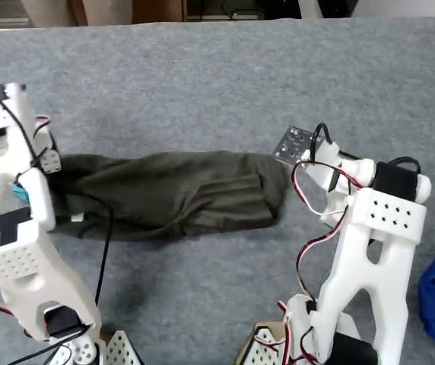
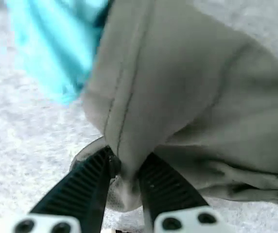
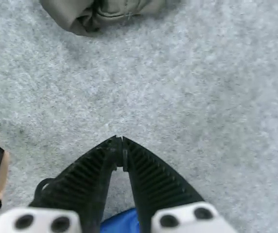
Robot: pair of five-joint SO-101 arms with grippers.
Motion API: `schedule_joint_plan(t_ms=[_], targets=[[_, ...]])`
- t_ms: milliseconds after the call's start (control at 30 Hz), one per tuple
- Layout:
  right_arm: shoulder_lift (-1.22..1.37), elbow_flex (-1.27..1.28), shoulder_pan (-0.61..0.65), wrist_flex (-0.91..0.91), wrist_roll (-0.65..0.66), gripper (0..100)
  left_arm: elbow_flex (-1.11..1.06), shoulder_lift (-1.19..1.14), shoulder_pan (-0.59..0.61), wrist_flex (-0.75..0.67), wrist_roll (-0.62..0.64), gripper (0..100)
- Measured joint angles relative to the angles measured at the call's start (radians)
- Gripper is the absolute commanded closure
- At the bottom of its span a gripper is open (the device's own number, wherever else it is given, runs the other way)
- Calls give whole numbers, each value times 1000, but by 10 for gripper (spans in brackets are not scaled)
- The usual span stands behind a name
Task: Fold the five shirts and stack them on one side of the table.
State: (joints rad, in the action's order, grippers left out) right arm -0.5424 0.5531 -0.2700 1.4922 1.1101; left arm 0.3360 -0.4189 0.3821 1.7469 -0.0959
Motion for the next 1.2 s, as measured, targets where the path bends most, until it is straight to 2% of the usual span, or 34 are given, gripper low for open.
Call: schedule_joint_plan(t_ms=[167,267,367,600,867,1200], targets=[[0,58,-9,-5,0,992,-31,64,-160,0,3,981],[0,115,-64,-51,0,992,-35,115,-288,0,3,981],[0,152,-157,-77,23,992,-23,152,-417,0,46,981],[0,213,-416,-91,193,992,155,144,-638,0,170,981],[0,222,-644,-91,336,992,287,-5,-801,0,255,981],[0,222,-686,-91,350,992,407,-89,-911,0,262,981]])
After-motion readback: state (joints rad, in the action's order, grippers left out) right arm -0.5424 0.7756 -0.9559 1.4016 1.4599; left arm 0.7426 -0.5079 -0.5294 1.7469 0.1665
